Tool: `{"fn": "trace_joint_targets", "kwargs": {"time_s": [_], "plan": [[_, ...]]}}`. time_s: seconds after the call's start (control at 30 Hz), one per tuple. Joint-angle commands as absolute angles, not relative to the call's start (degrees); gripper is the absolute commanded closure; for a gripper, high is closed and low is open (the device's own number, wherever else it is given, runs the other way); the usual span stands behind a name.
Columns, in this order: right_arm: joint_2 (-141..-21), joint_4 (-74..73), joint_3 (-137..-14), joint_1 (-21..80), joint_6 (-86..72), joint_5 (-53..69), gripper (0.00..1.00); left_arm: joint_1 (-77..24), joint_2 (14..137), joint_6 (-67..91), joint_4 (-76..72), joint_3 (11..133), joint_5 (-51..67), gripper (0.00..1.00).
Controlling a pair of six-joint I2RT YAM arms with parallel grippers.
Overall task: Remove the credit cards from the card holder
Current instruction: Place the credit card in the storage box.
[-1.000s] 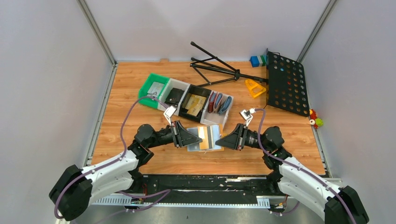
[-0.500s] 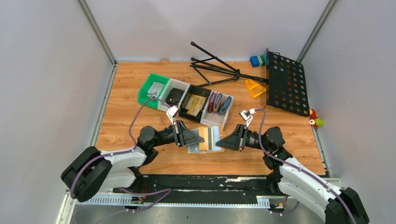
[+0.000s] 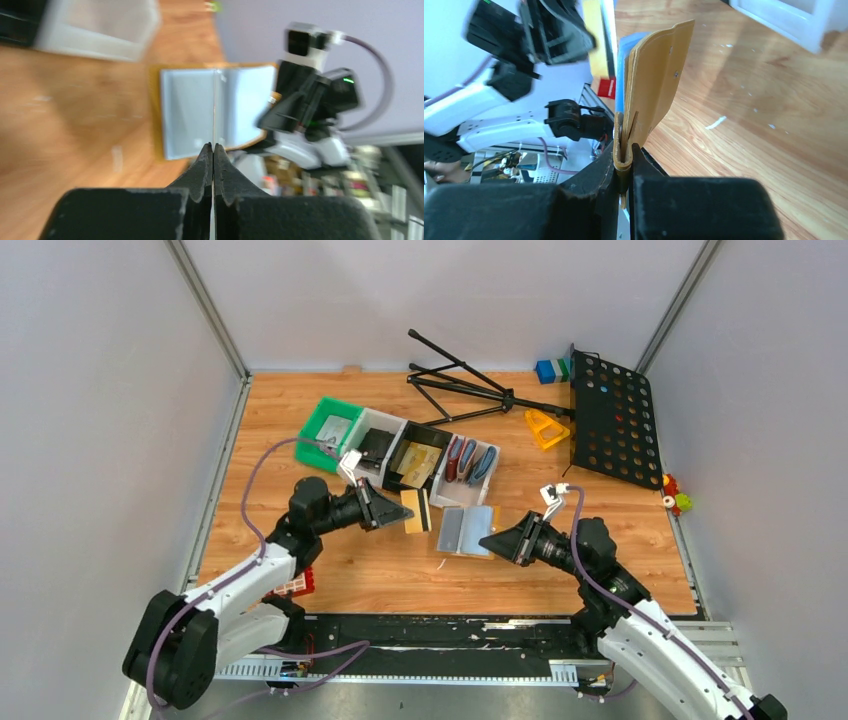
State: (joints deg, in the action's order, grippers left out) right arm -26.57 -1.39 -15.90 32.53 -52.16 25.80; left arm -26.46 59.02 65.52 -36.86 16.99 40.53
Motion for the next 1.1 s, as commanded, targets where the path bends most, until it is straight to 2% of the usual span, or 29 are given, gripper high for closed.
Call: {"fn": "trace_joint_targets", "kwargs": {"time_s": [0.0, 0.07, 0.37, 0.73, 1.07], "plan": [[-26.50, -3.92, -14.30, 32.43, -50.86, 22.78, 1.00, -24.79, 56.55, 38.47, 6.43, 32.13, 25.31, 1.00], [-27.26, -2.85, -13.63, 32.43, -51.16, 23.59, 1.00, -24.79, 58.73, 34.11, 11.61, 36.66, 18.94, 1.00], [-27.66, -6.37, -16.63, 32.43, -44.66, 27.05, 1.00, -25.32, 77.92, 23.06, 15.44, 53.97, 12.61, 1.00], [-28.06, -3.95, -14.31, 32.42, -46.58, 27.91, 1.00, -27.64, 96.48, 16.03, 20.76, 71.91, 10.40, 1.00], [-30.38, -0.49, -13.62, 32.42, -47.24, 26.83, 1.00, -27.99, 105.54, 14.89, 22.57, 81.43, 11.39, 1.00]]}}
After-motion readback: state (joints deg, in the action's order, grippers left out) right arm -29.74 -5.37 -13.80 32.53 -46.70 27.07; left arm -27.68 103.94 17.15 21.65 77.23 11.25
